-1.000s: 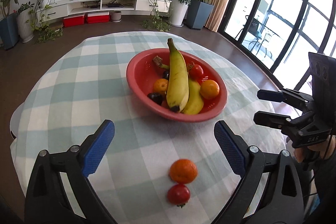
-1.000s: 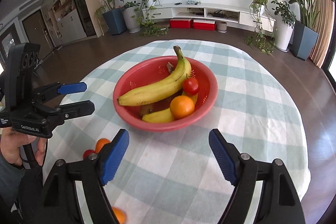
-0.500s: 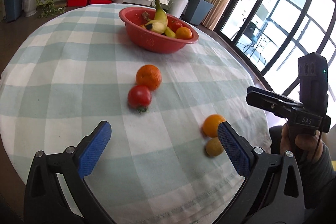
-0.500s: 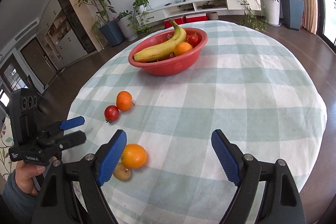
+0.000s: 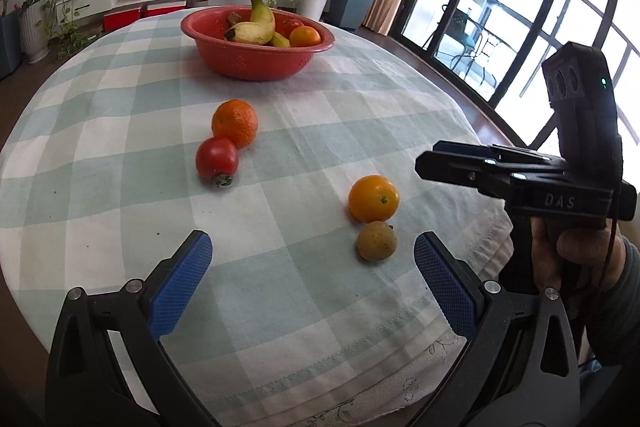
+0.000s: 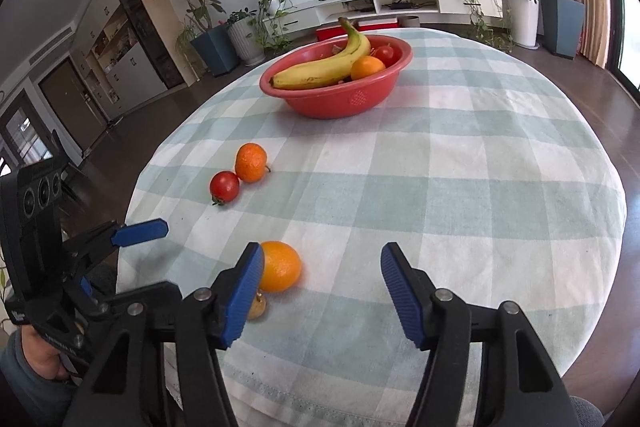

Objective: Organize fruits
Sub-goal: 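Move both tools back toward the remaining fruits on the cloth, then grasp the orange with the right tool while the left tool approaches another orange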

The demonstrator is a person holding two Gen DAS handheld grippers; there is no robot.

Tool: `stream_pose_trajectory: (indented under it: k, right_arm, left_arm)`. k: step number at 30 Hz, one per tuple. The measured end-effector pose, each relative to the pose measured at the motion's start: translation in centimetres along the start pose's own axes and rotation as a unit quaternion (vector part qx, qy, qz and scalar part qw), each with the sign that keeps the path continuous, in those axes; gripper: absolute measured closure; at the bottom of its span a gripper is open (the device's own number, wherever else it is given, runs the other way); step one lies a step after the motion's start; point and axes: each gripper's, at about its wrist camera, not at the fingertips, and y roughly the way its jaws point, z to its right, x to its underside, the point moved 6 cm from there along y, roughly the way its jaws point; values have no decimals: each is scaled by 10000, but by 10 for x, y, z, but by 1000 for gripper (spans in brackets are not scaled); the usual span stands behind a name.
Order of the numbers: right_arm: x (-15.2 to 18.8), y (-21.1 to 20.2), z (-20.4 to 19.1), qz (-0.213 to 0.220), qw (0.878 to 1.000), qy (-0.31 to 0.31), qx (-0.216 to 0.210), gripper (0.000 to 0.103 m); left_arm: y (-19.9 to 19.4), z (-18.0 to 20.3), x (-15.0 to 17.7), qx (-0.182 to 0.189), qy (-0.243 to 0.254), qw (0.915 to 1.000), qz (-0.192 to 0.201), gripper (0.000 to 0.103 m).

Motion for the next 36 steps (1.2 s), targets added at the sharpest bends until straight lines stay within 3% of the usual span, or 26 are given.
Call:
stream_pose_trajectory:
  k: [4, 12, 20, 36]
  right_arm:
    - [1, 0, 0, -50, 10000, 26, 19, 44]
    - [8, 9, -16, -330, 9993, -180, -15, 55]
    - [11, 19, -41, -523, 9978, -398, -78, 55]
    - [12, 42, -47, -904, 9949, -419, 177, 55]
  left_arm:
    - [5, 12, 1, 94, 200, 9997, -87, 1]
    - [3, -4, 1, 25, 5, 10000, -81, 1]
    - [1, -13, 3, 23, -90, 9999, -81, 1]
    - [-2, -20, 5, 56, -219, 9997, -3, 1]
